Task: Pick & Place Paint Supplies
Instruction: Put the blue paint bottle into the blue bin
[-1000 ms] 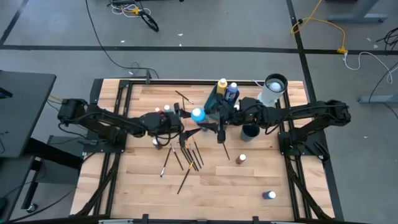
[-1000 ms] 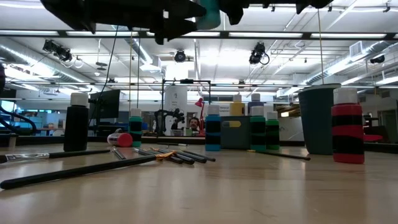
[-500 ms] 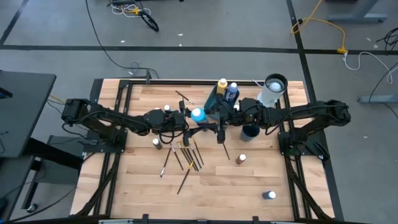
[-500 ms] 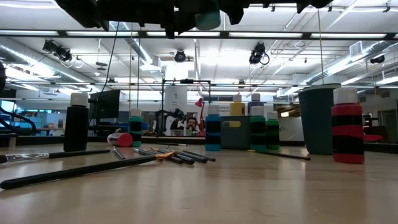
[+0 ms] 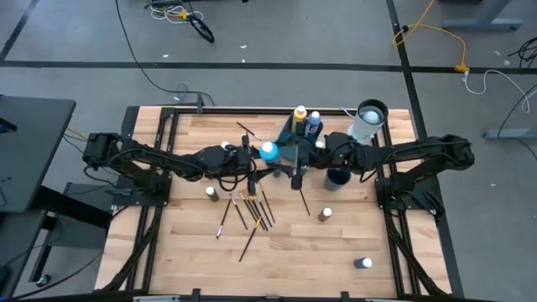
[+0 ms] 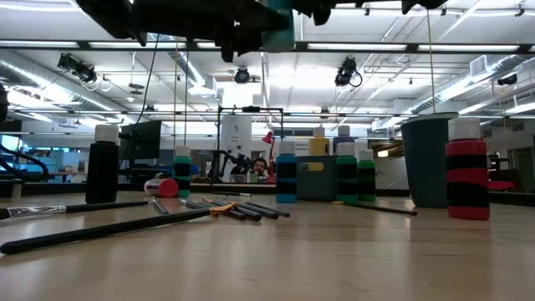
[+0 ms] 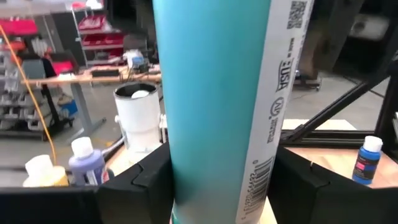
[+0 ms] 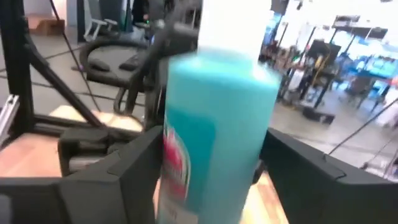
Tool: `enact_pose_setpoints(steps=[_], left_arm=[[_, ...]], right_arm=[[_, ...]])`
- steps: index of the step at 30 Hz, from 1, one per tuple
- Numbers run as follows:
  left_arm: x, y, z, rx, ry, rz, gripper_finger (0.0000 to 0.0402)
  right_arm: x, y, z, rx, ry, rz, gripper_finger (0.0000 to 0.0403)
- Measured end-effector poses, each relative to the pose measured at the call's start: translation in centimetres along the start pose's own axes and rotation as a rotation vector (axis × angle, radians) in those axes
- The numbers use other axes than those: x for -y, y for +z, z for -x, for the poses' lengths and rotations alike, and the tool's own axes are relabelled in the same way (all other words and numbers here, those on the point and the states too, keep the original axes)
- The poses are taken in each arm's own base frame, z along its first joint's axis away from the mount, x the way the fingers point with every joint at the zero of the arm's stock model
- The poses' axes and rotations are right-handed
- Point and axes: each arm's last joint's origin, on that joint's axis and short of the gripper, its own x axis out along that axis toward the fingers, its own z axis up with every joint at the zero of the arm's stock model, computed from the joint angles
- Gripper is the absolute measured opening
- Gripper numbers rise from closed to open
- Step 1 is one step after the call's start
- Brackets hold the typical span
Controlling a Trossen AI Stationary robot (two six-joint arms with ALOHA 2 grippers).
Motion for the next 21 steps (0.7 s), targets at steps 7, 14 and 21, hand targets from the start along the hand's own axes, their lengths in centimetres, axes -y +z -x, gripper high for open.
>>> enact_pose_setpoints(steps=[7,14,21], left_arm=[[-0.1,-1.0,0.0,-0.094,0.012,-0.017,0.021],[-0.1,-1.3,0.1,-0.122,0.042,-0.028,0.0208],[-0.2,-1.3,0.1,-0.121,0.049,-0.036,0.0207]], right_arm=[[0.7,2.8,-0.4,0.007,0.032,-0.035,0.0281],[1.1,4.5,-0.6,-0.184,0.062,-0.07,0.0272],[1.1,4.3,-0.6,-0.212,0.069,-0.08,0.0251]])
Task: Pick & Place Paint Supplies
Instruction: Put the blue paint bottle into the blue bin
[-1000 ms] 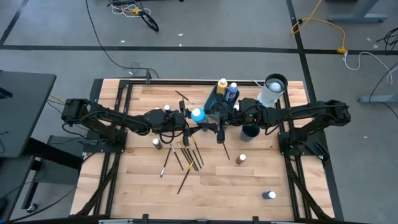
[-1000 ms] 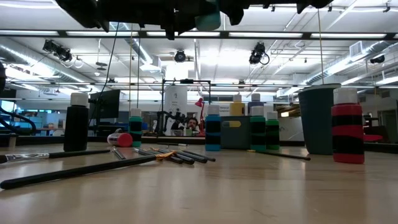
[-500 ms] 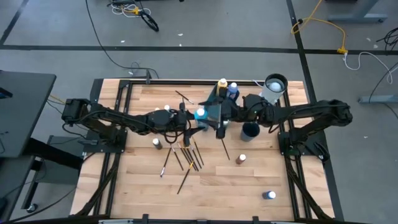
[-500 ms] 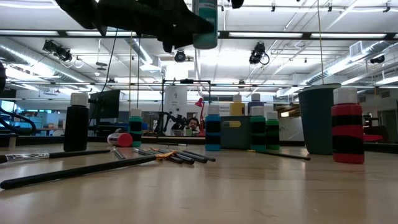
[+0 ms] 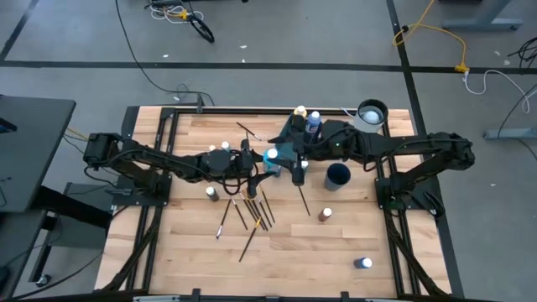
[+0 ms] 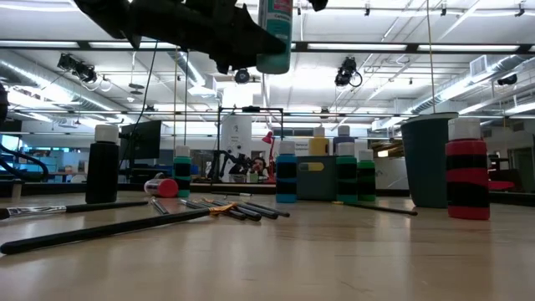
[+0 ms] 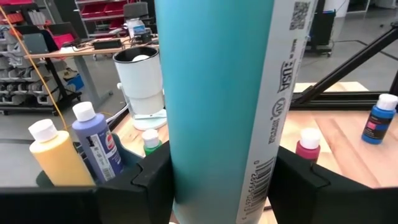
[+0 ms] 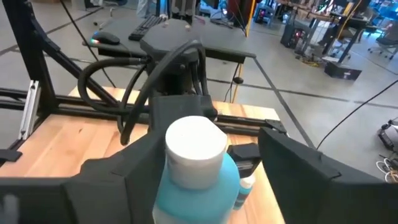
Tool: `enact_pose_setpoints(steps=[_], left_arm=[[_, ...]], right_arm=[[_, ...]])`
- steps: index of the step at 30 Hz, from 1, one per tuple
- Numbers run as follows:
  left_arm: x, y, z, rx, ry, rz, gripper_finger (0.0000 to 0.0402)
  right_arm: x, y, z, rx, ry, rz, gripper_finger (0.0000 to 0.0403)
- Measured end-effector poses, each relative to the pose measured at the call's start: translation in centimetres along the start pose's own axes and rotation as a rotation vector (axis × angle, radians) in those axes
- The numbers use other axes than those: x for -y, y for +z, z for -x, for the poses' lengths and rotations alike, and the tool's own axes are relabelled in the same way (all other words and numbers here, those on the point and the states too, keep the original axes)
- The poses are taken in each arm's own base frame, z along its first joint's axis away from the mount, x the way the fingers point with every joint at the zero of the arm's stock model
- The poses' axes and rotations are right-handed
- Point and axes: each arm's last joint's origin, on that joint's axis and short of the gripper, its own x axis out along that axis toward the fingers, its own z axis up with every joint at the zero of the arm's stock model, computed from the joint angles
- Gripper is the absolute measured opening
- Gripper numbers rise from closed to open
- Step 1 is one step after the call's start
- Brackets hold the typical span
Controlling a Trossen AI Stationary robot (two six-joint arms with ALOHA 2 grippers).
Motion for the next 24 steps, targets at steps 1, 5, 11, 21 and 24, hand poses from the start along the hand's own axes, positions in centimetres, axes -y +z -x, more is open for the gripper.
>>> enact_pose_setpoints(steps=[1,5,11,21,24], left_arm=[[0.0,0.0,0.0,0.0,0.0,0.0,0.0206],[0.0,0.0,0.0,-0.001,0.003,0.001,0.0207],[0.0,0.0,0.0,-0.004,0.011,0.0,0.0209],[0.0,-0.2,0.0,-0.024,0.018,-0.024,0.0252],[-0.2,-0.2,0.0,-0.033,0.06,-0.025,0.0267]], right_arm=[[0.0,0.0,0.0,0.001,0.001,0.0,0.0244],[0.0,0.0,0.0,0.0,0.005,0.0,0.0204],[-0.1,-0.2,-0.1,-0.01,0.014,-0.001,0.0132],[0.0,-0.5,-0.1,-0.047,-0.028,-0.051,0.0121],[0.1,-1.4,-0.2,-0.134,-0.095,-0.046,0.0124]])
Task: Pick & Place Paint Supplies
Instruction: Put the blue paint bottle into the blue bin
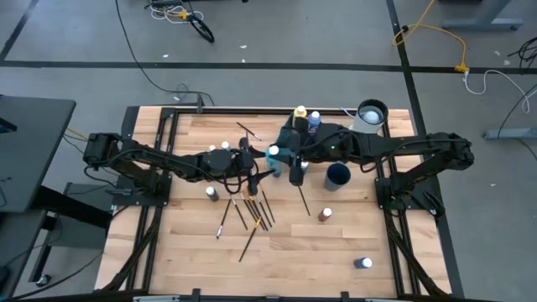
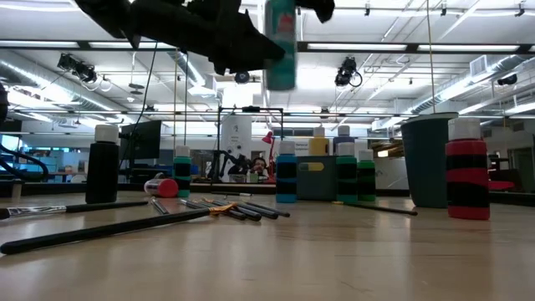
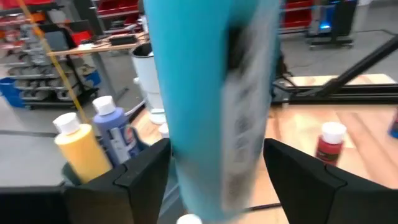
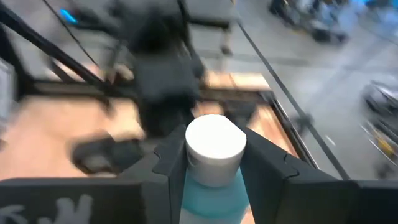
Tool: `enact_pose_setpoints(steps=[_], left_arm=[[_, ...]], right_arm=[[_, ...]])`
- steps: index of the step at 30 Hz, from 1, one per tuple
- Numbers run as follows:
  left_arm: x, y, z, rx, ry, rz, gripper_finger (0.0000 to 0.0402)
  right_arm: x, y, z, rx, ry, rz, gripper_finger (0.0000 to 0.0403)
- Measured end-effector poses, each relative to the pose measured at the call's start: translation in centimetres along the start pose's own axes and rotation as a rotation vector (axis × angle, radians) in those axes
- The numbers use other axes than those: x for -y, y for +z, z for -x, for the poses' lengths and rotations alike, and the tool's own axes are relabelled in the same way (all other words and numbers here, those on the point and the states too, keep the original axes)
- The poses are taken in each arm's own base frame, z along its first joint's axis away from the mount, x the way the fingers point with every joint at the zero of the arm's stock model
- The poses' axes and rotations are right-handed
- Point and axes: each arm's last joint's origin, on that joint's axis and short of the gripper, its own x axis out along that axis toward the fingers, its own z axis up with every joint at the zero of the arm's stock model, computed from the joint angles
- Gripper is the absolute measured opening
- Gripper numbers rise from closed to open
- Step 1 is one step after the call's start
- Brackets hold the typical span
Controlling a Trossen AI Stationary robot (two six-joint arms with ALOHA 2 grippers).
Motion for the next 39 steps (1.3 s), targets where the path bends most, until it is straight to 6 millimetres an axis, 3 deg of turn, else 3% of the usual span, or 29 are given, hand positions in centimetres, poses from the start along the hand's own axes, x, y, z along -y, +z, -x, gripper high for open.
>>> enact_pose_setpoints(steps=[9,19,27,34,39], left_arm=[[-0.1,-0.3,0.0,-0.028,0.044,0.026,0.0278],[-0.1,-0.3,0.0,-0.026,0.043,0.001,0.0266],[-0.1,-0.3,0.0,-0.029,0.043,-0.024,0.0266],[-0.1,0.3,0.0,0.029,0.048,-0.006,0.0266],[-0.2,0.5,0.0,0.057,0.051,-0.041,0.0266]], right_arm=[[1.3,-2.0,-0.3,-0.112,-0.288,0.018,0.0123],[6.6,-7.2,-1.3,-0.042,-0.495,-0.117,0.0122],[8.7,-12.4,-1.1,-0.002,-0.559,-0.166,0.0122],[9.3,-15.6,-0.6,0.056,-0.563,-0.228,0.0124],[10.0,-17.2,-1.6,0.03,-0.583,-0.235,0.0124]])
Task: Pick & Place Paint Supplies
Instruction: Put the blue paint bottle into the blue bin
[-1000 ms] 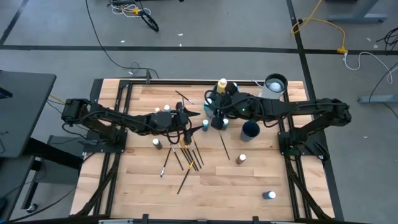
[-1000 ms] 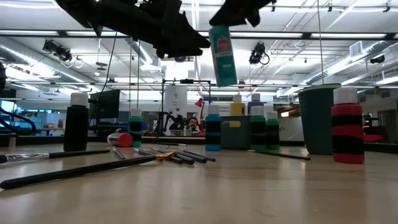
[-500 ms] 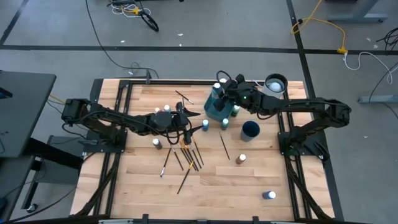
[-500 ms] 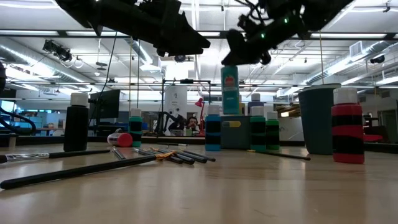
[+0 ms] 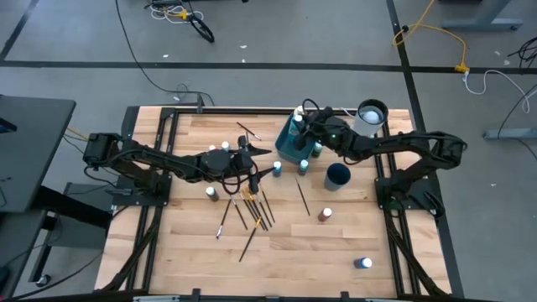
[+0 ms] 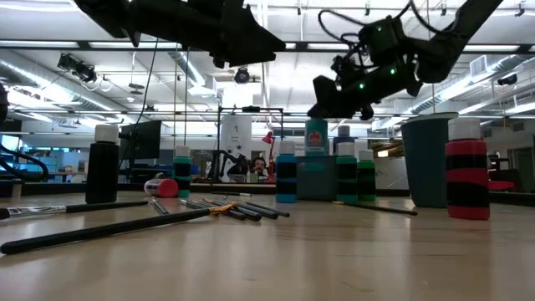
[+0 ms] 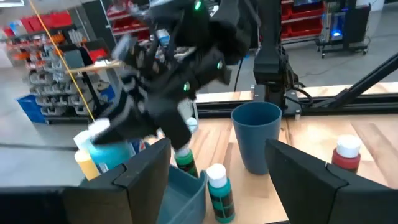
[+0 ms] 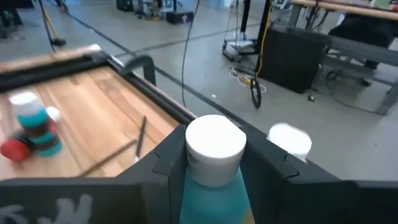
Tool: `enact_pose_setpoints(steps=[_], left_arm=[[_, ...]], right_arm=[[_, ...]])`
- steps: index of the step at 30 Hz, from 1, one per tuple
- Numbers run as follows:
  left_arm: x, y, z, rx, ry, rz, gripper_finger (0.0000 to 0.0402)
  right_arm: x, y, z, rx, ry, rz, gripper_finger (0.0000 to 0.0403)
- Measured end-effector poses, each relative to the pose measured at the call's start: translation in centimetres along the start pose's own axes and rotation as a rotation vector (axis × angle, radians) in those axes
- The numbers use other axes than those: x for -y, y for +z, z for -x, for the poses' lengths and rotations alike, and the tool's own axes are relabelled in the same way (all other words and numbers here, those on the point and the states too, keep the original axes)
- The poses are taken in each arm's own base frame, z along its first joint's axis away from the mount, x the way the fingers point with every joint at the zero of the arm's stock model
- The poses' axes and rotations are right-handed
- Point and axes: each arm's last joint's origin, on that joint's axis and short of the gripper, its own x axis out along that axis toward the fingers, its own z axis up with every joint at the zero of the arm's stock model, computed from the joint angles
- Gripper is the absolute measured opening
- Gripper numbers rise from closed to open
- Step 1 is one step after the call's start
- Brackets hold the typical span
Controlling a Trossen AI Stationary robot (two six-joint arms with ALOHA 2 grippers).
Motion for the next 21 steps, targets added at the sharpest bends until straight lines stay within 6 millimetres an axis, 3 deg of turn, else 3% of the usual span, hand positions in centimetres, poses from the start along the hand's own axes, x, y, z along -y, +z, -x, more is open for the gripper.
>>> enact_pose_setpoints(steps=[14,21], left_arm=[[0.1,0.3,0.0,0.039,-0.042,-0.005,0.0266],[0.1,0.3,0.0,0.041,-0.053,-0.004,0.0268]], right_arm=[[0.9,-2.4,-2.3,-0.007,-0.049,-0.03,0.0128],[1.1,-2.4,-2.3,-0.004,-0.058,-0.014,0.0166]])
